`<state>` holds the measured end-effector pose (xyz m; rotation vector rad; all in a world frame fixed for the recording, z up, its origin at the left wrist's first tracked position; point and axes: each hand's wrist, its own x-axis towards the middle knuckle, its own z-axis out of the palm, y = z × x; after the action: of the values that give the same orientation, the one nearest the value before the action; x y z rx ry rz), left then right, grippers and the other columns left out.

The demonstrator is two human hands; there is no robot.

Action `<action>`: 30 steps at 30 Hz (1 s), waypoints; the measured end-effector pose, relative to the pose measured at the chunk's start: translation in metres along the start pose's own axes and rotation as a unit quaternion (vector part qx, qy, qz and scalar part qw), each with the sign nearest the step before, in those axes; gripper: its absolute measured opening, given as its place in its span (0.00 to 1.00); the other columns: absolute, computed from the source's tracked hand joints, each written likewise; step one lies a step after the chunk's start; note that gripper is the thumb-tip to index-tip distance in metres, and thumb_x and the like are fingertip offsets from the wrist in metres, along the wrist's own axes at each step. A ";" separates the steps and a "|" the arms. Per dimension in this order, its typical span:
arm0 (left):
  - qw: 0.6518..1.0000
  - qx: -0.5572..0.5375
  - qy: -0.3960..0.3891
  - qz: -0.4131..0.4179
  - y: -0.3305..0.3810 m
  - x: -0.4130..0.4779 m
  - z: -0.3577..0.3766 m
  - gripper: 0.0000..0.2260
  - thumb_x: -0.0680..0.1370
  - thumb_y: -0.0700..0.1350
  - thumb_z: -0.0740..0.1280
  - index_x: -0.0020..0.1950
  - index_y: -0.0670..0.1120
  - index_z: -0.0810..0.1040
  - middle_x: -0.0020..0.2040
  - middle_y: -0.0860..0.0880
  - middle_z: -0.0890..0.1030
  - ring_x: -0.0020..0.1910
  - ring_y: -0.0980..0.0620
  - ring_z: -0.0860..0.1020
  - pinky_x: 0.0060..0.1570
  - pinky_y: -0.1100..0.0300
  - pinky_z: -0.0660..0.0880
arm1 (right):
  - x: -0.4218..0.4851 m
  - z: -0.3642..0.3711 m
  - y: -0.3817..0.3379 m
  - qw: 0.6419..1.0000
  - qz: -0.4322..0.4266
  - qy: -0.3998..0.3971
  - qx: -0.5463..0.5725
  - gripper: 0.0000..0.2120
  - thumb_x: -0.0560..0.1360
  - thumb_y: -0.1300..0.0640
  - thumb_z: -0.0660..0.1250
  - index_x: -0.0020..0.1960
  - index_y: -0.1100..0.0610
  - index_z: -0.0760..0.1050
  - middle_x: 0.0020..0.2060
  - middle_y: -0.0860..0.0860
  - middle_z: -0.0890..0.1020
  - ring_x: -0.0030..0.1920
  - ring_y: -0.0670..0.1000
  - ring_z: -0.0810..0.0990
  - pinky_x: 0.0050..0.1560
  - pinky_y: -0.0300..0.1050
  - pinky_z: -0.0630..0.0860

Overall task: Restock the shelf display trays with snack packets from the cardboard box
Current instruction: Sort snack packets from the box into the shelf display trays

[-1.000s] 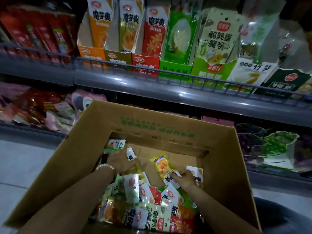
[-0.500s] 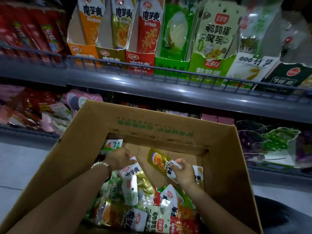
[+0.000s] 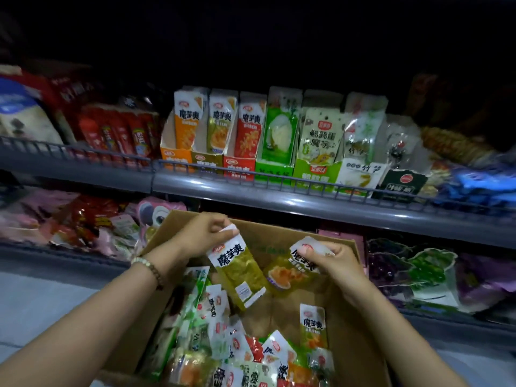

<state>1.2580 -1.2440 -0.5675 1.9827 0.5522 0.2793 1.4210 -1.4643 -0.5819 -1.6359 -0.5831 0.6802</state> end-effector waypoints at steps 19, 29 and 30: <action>0.969 -0.045 0.192 0.146 0.092 -0.021 0.010 0.04 0.70 0.49 0.74 0.40 0.50 0.82 0.39 0.52 0.83 0.42 0.53 0.80 0.47 0.58 0.76 | -0.045 0.053 -0.072 0.989 0.022 -0.063 0.132 0.15 0.74 0.48 0.67 0.51 0.60 0.81 0.45 0.57 0.85 0.46 0.57 0.84 0.52 0.52 0.79; 0.975 0.158 0.148 0.048 0.104 -0.056 0.042 0.33 0.73 0.69 0.50 0.74 0.56 0.59 0.69 0.54 0.62 0.70 0.53 0.61 0.64 0.54 0.65 | -0.030 0.058 -0.077 0.988 -0.007 0.078 0.132 0.07 0.70 0.57 0.73 0.44 0.61 0.81 0.41 0.57 0.85 0.43 0.57 0.84 0.47 0.51 0.79; 0.992 0.107 0.068 0.022 0.105 -0.060 0.050 0.35 0.71 0.72 0.49 0.75 0.57 0.57 0.70 0.55 0.64 0.70 0.53 0.64 0.65 0.53 0.66 | -0.028 0.060 -0.079 0.988 -0.012 0.081 0.127 0.07 0.71 0.56 0.73 0.43 0.60 0.81 0.40 0.57 0.85 0.42 0.56 0.84 0.46 0.50 0.78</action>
<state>1.2542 -1.3526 -0.4947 2.1964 0.6497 0.3986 1.3580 -1.4295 -0.5084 -1.4273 -0.3802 0.5731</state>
